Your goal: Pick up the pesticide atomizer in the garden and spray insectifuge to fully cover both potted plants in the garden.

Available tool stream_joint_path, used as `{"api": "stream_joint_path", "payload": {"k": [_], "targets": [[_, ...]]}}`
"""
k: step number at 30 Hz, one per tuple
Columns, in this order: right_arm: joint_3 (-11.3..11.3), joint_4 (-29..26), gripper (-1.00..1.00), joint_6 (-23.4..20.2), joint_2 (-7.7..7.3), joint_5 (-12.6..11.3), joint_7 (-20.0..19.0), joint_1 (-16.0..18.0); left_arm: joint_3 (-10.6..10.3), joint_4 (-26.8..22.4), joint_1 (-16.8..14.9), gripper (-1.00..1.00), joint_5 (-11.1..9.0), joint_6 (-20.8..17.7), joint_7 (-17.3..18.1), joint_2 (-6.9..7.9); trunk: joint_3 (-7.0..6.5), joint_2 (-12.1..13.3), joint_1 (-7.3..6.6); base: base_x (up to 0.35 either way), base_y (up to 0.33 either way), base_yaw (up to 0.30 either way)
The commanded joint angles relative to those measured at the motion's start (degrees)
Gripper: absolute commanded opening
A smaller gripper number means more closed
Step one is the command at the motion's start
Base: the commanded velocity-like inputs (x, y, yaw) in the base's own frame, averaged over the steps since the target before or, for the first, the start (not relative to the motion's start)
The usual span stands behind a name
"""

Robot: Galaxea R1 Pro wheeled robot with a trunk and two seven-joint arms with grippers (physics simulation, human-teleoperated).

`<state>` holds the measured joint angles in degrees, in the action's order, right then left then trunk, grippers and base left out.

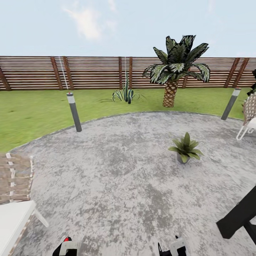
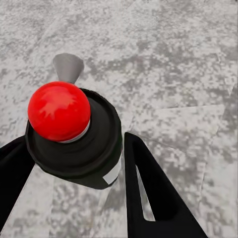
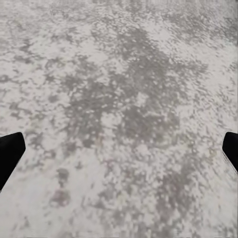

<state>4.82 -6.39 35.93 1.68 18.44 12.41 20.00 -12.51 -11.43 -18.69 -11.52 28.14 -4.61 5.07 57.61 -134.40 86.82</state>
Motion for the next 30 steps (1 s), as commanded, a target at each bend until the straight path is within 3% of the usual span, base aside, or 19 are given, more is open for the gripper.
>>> {"api": "stream_joint_path", "payload": {"k": [1,20,30], "targets": [[0.46,0.06,1.00,0.02,-0.01,0.19,0.60,0.04,-0.50,0.01,-0.03,-1.00,-0.35,0.16,-0.31,0.03,0.05,-0.02,0.02,0.339,0.000,0.000],[0.46,0.06,1.00,0.02,-0.01,0.19,0.60,0.04,-0.50,0.01,-0.03,-1.00,-0.35,0.16,-0.31,0.03,0.05,-0.02,0.02,0.339,0.000,-0.004],[0.46,0.06,1.00,0.02,-0.01,0.19,0.60,0.04,-0.50,0.01,-0.03,-1.00,-0.43,0.16,-0.31,0.03,0.05,-0.02,0.02,0.339,0.000,-0.252]]}}
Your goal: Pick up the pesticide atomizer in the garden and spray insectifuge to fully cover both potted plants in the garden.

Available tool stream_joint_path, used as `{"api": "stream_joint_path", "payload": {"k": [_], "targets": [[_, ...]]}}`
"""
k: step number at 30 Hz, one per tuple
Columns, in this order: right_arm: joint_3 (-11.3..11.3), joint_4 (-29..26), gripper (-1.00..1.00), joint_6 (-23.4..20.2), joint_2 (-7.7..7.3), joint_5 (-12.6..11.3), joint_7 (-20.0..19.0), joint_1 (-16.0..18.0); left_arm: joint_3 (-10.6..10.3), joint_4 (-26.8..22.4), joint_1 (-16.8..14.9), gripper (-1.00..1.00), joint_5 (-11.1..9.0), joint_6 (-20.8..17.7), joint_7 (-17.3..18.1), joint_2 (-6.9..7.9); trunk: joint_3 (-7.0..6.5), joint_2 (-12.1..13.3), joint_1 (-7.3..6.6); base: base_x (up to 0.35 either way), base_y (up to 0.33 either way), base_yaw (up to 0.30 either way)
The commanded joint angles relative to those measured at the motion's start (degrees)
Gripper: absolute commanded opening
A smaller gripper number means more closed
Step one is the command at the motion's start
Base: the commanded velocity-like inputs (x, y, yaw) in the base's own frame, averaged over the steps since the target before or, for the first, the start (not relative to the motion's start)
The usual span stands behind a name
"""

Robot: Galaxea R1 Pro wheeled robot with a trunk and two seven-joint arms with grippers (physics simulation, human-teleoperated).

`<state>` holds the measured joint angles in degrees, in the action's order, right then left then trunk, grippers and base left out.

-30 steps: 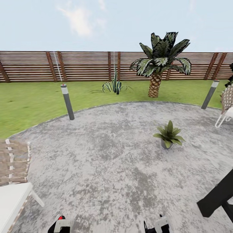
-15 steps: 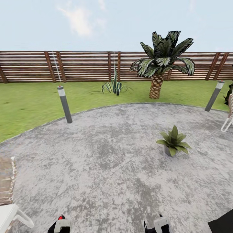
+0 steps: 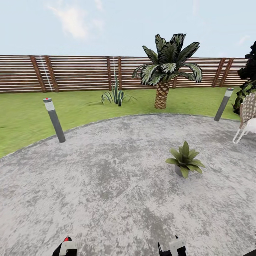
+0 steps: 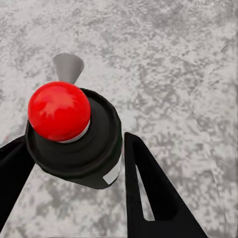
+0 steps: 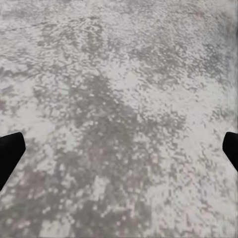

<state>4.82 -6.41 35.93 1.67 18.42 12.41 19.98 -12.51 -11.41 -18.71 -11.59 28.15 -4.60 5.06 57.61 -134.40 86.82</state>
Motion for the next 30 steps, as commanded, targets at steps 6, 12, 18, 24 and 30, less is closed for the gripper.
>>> {"api": "stream_joint_path", "payload": {"k": [6,12,18,24,30], "targets": [[0.45,0.08,1.00,0.02,0.00,0.21,0.60,0.05,-0.49,-0.02,-0.01,-1.00,-0.36,0.15,-0.33,0.04,0.05,-0.02,0.02,0.339,0.000,-0.288],[0.45,0.08,1.00,0.02,0.00,0.21,0.60,0.05,-0.50,-0.02,-0.01,-1.00,-0.36,0.15,-0.32,0.04,0.05,-0.02,0.02,0.339,0.004,-0.289],[0.45,0.08,1.00,0.02,0.00,0.21,0.60,0.05,-0.50,-0.02,-0.01,-1.00,-0.35,0.15,-0.32,0.04,0.05,-0.02,0.02,0.339,0.090,-0.288],[0.45,0.08,1.00,0.02,0.00,0.21,0.59,0.05,-0.50,-0.02,-0.01,-1.00,-0.34,0.15,-0.32,0.04,0.05,-0.02,0.02,0.339,0.115,-0.289],[0.45,0.08,1.00,0.02,0.00,0.21,0.60,0.05,-0.50,-0.02,-0.01,-1.00,-0.36,0.15,-0.32,0.04,0.05,-0.02,0.02,0.339,0.116,-0.289]]}}
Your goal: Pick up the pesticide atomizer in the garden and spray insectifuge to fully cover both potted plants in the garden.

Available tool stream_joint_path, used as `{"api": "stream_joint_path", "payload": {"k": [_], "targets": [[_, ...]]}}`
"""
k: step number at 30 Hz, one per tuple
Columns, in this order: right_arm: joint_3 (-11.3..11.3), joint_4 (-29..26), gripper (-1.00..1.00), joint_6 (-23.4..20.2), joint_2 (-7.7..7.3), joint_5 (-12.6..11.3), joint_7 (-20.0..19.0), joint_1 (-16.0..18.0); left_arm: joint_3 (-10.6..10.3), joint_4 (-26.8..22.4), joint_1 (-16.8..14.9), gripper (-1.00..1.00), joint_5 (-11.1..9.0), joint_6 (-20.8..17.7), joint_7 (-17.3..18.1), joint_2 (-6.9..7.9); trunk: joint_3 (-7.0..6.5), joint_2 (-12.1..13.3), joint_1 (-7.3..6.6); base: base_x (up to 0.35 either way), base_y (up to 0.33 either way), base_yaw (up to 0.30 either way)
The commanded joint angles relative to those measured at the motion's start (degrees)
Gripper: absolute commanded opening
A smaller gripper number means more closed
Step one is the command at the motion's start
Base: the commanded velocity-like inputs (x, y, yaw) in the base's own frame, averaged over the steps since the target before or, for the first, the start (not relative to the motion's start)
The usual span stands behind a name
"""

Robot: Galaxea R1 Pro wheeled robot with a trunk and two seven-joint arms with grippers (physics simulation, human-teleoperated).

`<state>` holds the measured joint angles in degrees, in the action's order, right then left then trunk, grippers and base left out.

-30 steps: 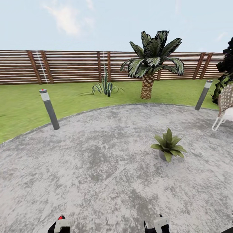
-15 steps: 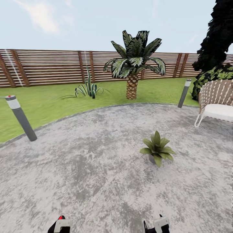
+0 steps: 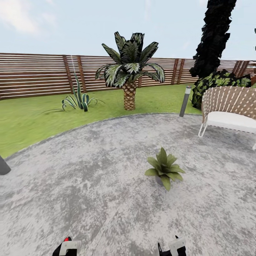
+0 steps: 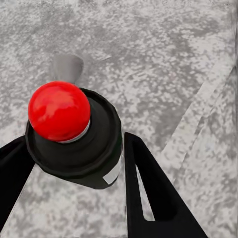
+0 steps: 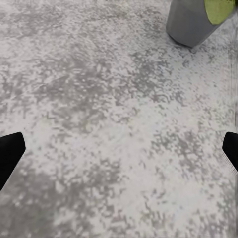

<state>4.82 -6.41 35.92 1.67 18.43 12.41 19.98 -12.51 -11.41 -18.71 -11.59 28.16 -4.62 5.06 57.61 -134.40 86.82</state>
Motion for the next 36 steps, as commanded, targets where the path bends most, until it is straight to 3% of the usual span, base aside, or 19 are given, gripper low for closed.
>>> {"api": "stream_joint_path", "payload": {"k": [1,17,36], "targets": [[0.46,0.08,1.00,0.03,0.00,0.20,0.60,0.06,-0.50,-0.02,-0.01,-1.00,-0.36,0.14,-0.31,0.03,0.05,-0.02,0.02,0.339,0.130,-0.289],[0.46,0.08,1.00,0.03,0.00,0.20,0.60,0.06,-0.49,-0.02,-0.01,-1.00,-0.36,0.16,-0.32,0.03,0.05,-0.02,0.02,0.331,0.148,-0.289],[0.46,0.08,1.00,0.03,0.00,0.20,0.60,0.06,-0.49,-0.10,0.00,-1.00,-0.36,0.06,-0.41,0.03,0.05,-0.02,0.02,0.012,0.005,-0.289]]}}
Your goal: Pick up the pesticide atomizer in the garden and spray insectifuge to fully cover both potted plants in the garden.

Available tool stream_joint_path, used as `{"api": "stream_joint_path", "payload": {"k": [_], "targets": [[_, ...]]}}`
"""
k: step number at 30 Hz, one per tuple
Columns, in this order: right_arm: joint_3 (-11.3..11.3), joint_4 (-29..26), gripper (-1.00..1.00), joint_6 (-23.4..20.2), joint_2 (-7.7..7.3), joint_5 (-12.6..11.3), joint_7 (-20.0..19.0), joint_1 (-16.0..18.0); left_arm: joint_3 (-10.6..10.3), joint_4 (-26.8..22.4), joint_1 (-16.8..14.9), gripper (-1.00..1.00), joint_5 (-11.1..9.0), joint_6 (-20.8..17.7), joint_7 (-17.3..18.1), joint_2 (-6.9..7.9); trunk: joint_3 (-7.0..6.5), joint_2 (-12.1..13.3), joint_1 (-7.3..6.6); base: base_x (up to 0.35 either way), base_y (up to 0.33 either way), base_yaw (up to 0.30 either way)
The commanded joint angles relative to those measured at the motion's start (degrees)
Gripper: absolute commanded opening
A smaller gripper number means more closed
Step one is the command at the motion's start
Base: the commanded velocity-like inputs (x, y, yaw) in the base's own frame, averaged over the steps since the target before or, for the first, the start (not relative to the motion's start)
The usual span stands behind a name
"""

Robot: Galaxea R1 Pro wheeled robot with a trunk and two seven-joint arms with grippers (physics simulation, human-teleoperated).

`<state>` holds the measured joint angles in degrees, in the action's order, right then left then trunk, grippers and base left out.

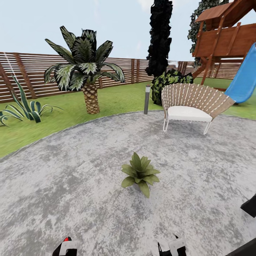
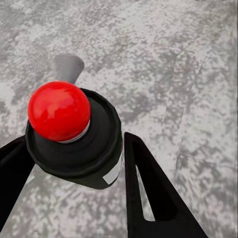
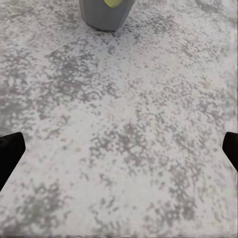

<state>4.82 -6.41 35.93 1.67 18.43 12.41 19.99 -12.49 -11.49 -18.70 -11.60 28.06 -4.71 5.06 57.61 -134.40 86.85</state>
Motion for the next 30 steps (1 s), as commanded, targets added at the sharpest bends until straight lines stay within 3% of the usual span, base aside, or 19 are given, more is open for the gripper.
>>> {"api": "stream_joint_path", "payload": {"k": [1,21,30], "targets": [[0.45,0.08,1.00,0.02,0.00,0.21,0.60,0.05,-0.51,-0.02,-0.01,-1.00,-0.35,0.15,-0.35,0.04,0.05,-0.02,-0.01,0.000,0.000,-0.289],[0.45,0.08,1.00,0.02,0.00,0.21,0.60,0.05,-0.43,-0.02,-0.02,-1.00,-0.74,0.15,-0.30,0.04,0.05,-0.02,-0.01,0.000,0.001,-0.289],[0.45,0.08,1.00,0.02,0.00,0.21,0.60,0.05,-0.43,0.00,-0.02,-1.00,-0.72,0.23,-0.30,0.04,0.05,-0.02,-0.01,0.022,0.119,-0.273]]}}
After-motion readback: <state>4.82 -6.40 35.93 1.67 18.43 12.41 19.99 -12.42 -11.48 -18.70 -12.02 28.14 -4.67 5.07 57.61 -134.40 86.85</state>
